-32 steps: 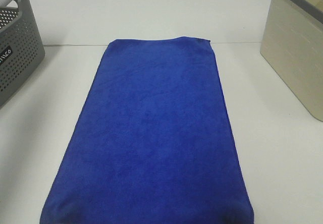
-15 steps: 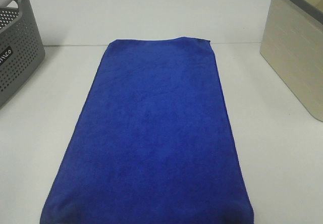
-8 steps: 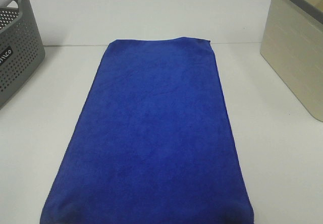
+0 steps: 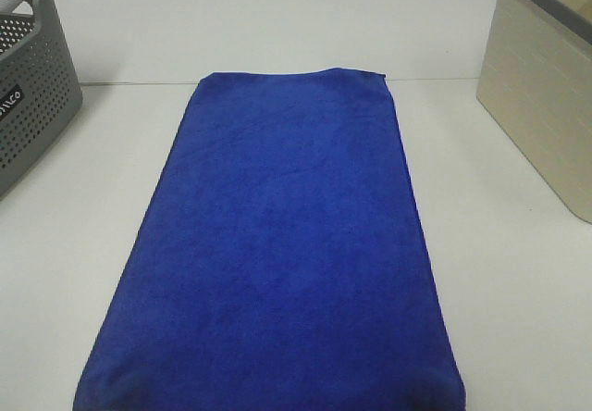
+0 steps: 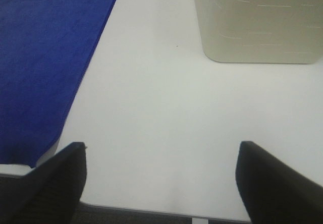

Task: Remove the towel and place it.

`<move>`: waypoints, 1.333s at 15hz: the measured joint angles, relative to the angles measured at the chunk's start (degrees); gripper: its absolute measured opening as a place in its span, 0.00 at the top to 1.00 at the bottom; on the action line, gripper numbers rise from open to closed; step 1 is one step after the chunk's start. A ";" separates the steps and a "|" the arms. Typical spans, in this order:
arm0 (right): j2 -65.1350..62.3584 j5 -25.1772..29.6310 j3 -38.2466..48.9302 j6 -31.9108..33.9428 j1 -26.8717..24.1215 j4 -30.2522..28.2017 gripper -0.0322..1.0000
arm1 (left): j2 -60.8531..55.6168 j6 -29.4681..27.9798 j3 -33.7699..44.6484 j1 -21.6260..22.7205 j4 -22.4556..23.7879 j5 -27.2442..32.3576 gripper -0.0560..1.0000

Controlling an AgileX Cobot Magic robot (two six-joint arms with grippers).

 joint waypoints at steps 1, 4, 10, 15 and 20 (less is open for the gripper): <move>0.00 0.00 0.00 0.00 0.00 0.00 0.20 | 0.00 0.00 0.00 0.00 -0.06 0.00 0.23; 0.00 0.00 0.00 0.00 0.00 0.00 0.20 | 0.00 0.00 0.00 0.00 -0.06 0.00 0.23; 0.00 0.00 0.00 0.00 0.00 0.00 0.20 | 0.00 0.00 0.00 0.00 -0.06 0.00 0.23; 0.00 -0.06 0.00 0.00 0.00 0.00 0.20 | 0.00 -1.03 0.00 -3.50 -4.07 -0.06 0.23; 0.00 -0.06 0.00 0.00 0.00 0.00 0.20 | 0.00 -1.09 0.00 -6.88 -4.30 -0.06 0.23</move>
